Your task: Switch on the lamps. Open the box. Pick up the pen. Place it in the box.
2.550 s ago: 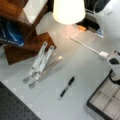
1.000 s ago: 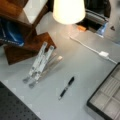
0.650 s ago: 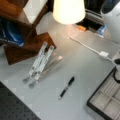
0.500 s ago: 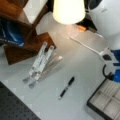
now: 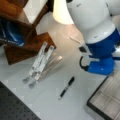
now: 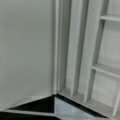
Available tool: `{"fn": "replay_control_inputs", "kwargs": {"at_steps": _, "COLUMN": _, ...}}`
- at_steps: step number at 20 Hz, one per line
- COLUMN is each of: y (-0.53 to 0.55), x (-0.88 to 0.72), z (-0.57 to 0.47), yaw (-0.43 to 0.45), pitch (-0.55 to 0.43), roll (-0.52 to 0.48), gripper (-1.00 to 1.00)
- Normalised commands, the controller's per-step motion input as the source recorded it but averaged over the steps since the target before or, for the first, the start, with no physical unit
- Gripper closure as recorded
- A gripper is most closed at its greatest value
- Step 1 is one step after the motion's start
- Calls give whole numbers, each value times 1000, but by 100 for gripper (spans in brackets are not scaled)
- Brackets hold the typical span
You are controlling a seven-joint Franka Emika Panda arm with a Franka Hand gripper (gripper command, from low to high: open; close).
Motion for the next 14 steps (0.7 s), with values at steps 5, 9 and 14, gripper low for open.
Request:
{"fn": "replay_control_inputs", "kwargs": {"at_steps": 5, "y": -412, "x": 84, "z": -144, "yaw": 226, "pitch": -14, "roll": -512, "gripper": -100}}
{"fn": "replay_control_inputs", "kwargs": {"at_steps": 9, "y": -395, "x": 42, "z": -177, "yaw": 147, "pitch": -8, "roll": -305, "gripper": -100}}
{"fn": "replay_control_inputs", "kwargs": {"at_steps": 14, "y": -362, "x": 27, "z": -229, "yaw": 127, "pitch": -70, "roll": -191, "gripper": -100}}
